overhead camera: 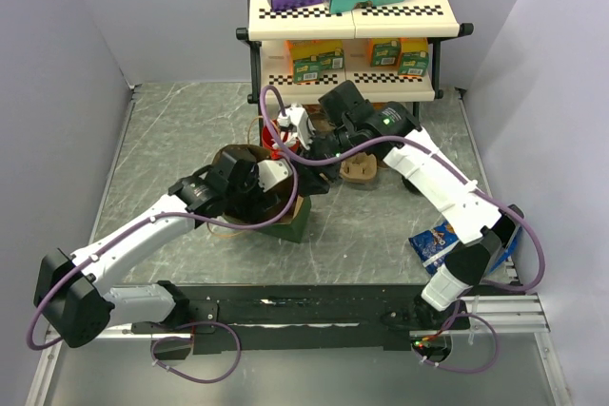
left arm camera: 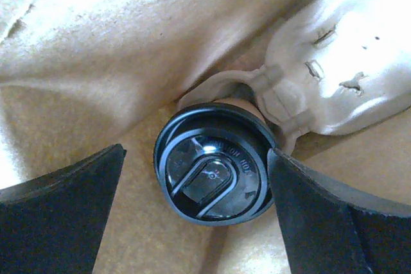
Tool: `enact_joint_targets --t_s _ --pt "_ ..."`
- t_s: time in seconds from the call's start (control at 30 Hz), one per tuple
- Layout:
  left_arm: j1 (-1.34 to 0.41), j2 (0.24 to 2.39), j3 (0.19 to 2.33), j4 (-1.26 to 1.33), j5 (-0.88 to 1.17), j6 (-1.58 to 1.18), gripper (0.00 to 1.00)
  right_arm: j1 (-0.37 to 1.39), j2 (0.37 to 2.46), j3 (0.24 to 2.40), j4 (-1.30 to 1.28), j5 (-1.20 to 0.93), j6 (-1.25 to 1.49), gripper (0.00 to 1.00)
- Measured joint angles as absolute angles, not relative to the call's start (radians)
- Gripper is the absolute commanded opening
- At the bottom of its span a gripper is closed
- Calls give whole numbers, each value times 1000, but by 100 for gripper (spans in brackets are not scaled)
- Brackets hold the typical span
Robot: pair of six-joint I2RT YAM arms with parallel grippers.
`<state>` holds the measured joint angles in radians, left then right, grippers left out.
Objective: Pack the takeout coffee
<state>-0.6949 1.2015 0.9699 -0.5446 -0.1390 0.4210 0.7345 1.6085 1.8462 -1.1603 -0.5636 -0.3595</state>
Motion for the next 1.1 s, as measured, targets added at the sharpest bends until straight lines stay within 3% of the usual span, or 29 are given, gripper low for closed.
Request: enact_joint_targets --t_s 1.1 --pt "-669 1224 1113 -611 -179 359 99 705 1624 1884 -1171 -596 -356 67"
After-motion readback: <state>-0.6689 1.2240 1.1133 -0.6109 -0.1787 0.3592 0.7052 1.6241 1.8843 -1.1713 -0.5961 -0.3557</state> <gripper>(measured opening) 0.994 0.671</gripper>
